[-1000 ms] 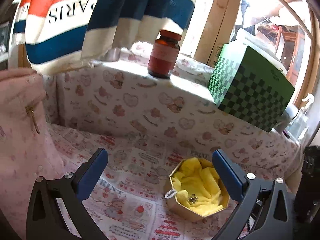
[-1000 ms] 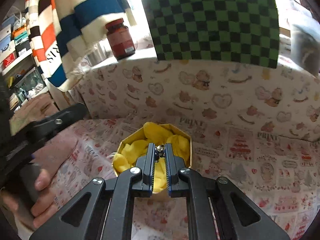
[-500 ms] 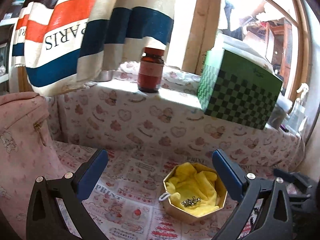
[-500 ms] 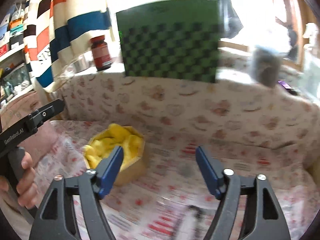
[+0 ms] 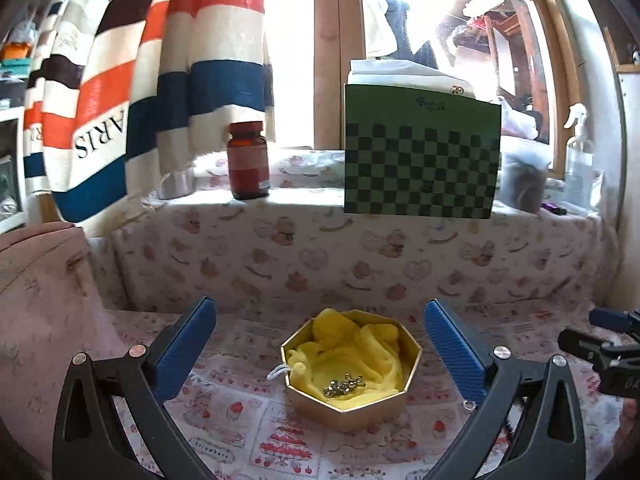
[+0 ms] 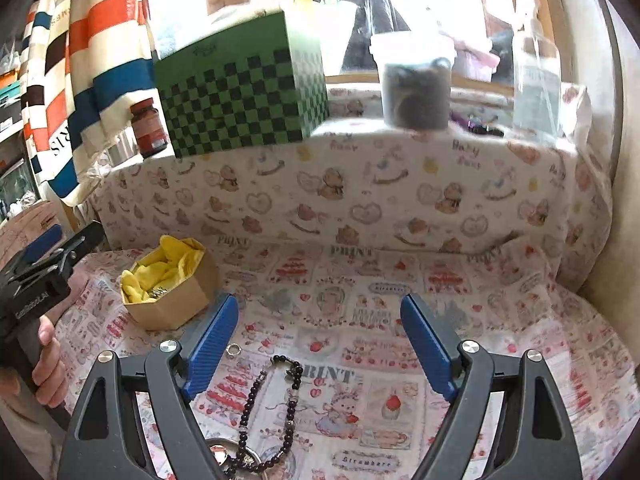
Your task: Organize jewelry
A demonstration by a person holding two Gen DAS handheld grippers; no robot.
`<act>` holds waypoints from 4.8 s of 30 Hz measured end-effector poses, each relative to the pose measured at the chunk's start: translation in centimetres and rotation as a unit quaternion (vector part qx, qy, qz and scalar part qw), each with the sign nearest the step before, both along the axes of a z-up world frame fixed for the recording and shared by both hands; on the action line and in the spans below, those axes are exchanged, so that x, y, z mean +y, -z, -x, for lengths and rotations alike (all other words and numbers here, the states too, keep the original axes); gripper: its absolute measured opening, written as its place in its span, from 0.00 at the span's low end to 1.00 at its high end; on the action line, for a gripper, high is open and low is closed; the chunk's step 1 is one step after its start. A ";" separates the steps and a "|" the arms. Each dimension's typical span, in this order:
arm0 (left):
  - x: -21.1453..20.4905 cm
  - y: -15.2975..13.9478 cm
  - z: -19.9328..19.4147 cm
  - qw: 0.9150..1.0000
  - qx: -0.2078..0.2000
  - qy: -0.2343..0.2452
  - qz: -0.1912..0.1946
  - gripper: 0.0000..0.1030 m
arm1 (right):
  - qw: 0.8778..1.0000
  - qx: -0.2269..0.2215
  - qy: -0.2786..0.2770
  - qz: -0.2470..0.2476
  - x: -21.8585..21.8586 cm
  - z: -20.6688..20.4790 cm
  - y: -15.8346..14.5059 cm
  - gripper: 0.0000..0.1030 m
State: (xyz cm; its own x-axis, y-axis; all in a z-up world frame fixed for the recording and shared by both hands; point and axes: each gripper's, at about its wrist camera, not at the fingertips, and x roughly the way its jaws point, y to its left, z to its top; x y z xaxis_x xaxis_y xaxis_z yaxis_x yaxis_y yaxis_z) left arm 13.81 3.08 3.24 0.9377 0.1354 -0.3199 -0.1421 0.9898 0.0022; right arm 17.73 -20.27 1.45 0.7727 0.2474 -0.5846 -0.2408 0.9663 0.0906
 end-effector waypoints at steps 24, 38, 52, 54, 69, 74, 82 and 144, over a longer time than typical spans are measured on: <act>1.9 0.5 -0.4 0.999 0.010 -0.051 0.017 1.00 | 0.978 0.184 -0.078 0.062 2.8 0.6 4.6 0.70; 3.9 -0.5 0.8 0.995 -0.001 -0.058 0.076 1.00 | 0.970 0.160 -0.139 0.123 5.8 2.4 5.6 0.19; 0.6 -1.1 2.0 0.997 0.006 0.059 0.039 0.79 | 0.994 -0.037 -0.060 -0.083 -1.2 3.7 -2.7 0.06; -0.9 -1.1 1.8 0.993 0.045 0.108 0.024 0.52 | 0.989 -0.079 -0.070 -0.100 -2.0 4.4 -3.7 0.06; -11.0 3.4 -6.0 0.938 0.325 0.122 -0.017 0.24 | 0.992 -0.096 0.023 -0.081 -6.2 2.3 -3.7 0.06; -11.6 5.0 -6.8 0.930 0.345 0.125 -0.016 0.24 | 0.995 -0.071 0.044 -0.059 -6.0 1.1 -2.4 0.06; -13.1 6.3 -7.8 0.922 0.366 0.121 -0.029 0.24 | 0.994 -0.042 0.072 -0.064 -6.9 -0.1 -1.4 0.06; 9.5 -1.3 -6.4 0.974 0.165 -0.030 0.154 0.63 | 0.994 -0.095 -0.051 -0.003 13.7 -3.0 -10.1 0.06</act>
